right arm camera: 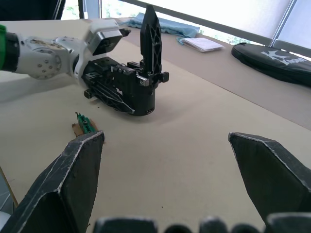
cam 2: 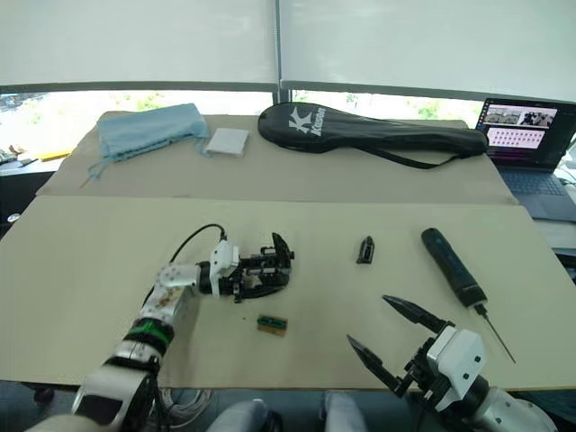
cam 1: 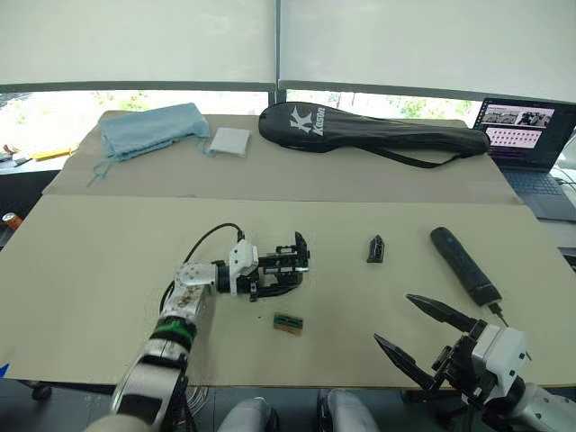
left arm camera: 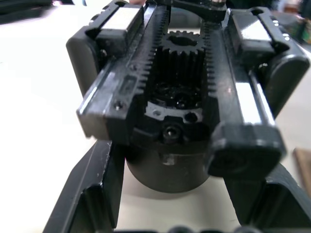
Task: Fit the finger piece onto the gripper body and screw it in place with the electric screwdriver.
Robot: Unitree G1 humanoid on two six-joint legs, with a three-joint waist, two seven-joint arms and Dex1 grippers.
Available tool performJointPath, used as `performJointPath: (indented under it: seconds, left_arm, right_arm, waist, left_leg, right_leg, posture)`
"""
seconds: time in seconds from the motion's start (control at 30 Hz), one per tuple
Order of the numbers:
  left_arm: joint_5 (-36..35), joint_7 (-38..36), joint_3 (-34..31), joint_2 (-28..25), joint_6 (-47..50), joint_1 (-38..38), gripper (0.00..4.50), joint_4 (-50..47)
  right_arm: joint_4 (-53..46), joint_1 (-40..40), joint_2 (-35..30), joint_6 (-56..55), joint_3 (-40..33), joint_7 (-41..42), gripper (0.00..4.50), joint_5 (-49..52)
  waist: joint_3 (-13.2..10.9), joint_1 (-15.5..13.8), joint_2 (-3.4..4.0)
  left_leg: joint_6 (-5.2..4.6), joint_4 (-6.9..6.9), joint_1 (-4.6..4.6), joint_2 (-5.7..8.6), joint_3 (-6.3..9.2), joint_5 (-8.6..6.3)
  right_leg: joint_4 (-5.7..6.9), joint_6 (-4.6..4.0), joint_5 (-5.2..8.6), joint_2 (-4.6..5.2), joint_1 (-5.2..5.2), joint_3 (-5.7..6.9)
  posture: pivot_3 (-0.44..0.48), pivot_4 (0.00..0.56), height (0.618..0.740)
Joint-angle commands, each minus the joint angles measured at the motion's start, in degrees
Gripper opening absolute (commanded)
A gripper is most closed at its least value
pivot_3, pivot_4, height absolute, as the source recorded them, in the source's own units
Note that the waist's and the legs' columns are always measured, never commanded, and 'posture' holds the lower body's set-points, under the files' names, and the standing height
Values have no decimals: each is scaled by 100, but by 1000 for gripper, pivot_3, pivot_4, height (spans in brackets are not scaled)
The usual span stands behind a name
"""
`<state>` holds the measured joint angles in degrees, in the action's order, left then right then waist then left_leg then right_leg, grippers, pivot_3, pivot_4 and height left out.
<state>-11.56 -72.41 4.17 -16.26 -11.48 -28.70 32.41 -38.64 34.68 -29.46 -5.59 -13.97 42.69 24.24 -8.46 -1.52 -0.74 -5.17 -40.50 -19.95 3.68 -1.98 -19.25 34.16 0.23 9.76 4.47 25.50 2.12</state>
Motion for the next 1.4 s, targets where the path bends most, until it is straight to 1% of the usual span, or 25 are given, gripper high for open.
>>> performJointPath:
  seconds: [0.03,0.1,0.2,0.3,0.4,0.5,0.8,0.87,0.93,0.97,1.0,1.03,1.17,1.27,1.33,1.4]
  left_arm:
    - [-275,874,16,-116,1730,370,2300,-2105]
    - [-233,1444,8,-82,2507,552,2300,-2801]
    - [-53,2208,93,73,3134,821,2300,-3570]
    - [66,2639,200,277,2874,1157,2300,-3846]
    - [256,2873,398,289,2756,1406,2300,-3879]
    - [367,3117,515,368,2714,1465,2300,-3832]
    - [539,3282,764,295,2564,1495,2300,-3697]
    - [442,3256,777,309,2702,1486,2300,-3687]
    - [404,3208,781,275,2710,1470,3337,-3692]
    - [409,3187,786,245,2694,1456,3583,-3688]
    - [359,3119,768,199,2722,1439,4108,-3690]
    - [317,3072,754,169,2747,1427,4463,-3691]
    - [33,2469,533,-349,2903,1254,4463,-3519]
    - [-169,1910,426,-808,2904,1044,4463,-3207]
    - [-396,1427,398,-1083,3094,875,4463,-3006]
    - [-463,678,539,-1430,2906,707,4463,-2785]
  right_arm:
    - [-100,3,69,-127,-44,-59,4500,-45]
    - [-90,-46,81,-111,-13,-71,4500,-68]
    - [-68,-203,151,-55,-10,-161,4500,2]
    - [-28,-322,170,-29,1,-194,4500,-9]
    - [-6,-337,165,-43,-44,-208,4500,-22]
    - [17,-327,132,-56,-150,-191,4500,8]
    - [-21,-366,88,-18,-227,-185,4500,52]
    - [10,-374,89,-34,-270,-183,4500,56]
    - [82,-431,77,-40,-342,-198,4500,75]
    - [116,-460,67,-44,-371,-195,4500,81]
    - [146,-485,59,-43,-401,-186,4500,93]
    - [163,-500,56,-43,-420,-179,4500,102]
    - [256,-519,62,-91,-426,-116,4500,77]
    - [286,-544,68,-103,-404,-108,4500,62]
    - [308,-559,73,-110,-391,-101,4500,54]
    - [330,-568,81,-123,-373,-89,4500,45]
  waist:
    - [0,-13,0]
    - [0,-38,2]
    - [0,-64,2]
    - [1,-64,3]
    - [1,-63,4]
    - [1,-63,4]
    - [1,-64,4]
    - [1,-64,4]
    - [1,-65,5]
    - [2,-67,5]
    - [2,-66,6]
    - [2,-62,6]
    - [6,-40,13]
    - [9,-9,18]
    - [9,14,18]
    - [9,23,18]
  left_leg:
    - [0,-3,-1,0,2,0]
    - [0,-12,-4,0,4,0]
    - [-2,-25,-4,1,5,-2]
    - [-1,-25,0,2,5,-2]
    - [1,-25,1,3,6,-1]
    - [5,-25,2,3,6,1]
    - [6,-26,11,4,6,0]
    - [6,-26,11,4,6,0]
    - [6,-26,11,4,6,0]
    - [6,-26,11,4,6,0]
    - [6,-26,14,4,6,0]
    - [6,-26,18,4,7,0]
    - [8,-25,25,3,6,1]
    - [12,-25,33,3,6,2]
    - [12,-25,37,4,5,2]
    - [12,-25,42,6,5,2]
  right_leg:
    - [0,0,0,0,0,2]
    - [5,1,-1,-1,-2,2]
    - [7,7,-4,-3,-7,2]
    - [6,9,-5,-5,-9,2]
    - [6,8,-5,-7,-8,4]
    - [7,8,-5,-8,-8,5]
    - [7,8,-5,-7,-17,5]
    - [7,8,-5,-7,-17,5]
    - [7,8,-5,-7,-17,6]
    - [7,8,-5,-7,-18,6]
    - [7,8,-5,-7,-21,6]
    - [6,8,-5,-7,-25,6]
    - [10,6,-4,-9,-26,4]
    - [23,1,-1,-9,-27,4]
    - [28,0,0,-8,-28,4]
    - [31,0,1,-9,-31,6]
  posture:
    - [0,150,740]
    - [0,150,740]
    - [0,150,740]
    - [0,150,740]
    - [0,150,740]
    - [0,150,740]
    - [0,150,740]
    - [0,150,740]
    - [0,150,740]
    - [0,150,740]
    - [0,150,740]
    - [0,150,740]
    - [0,150,740]
    - [0,150,740]
    - [0,150,740]
    - [0,150,740]
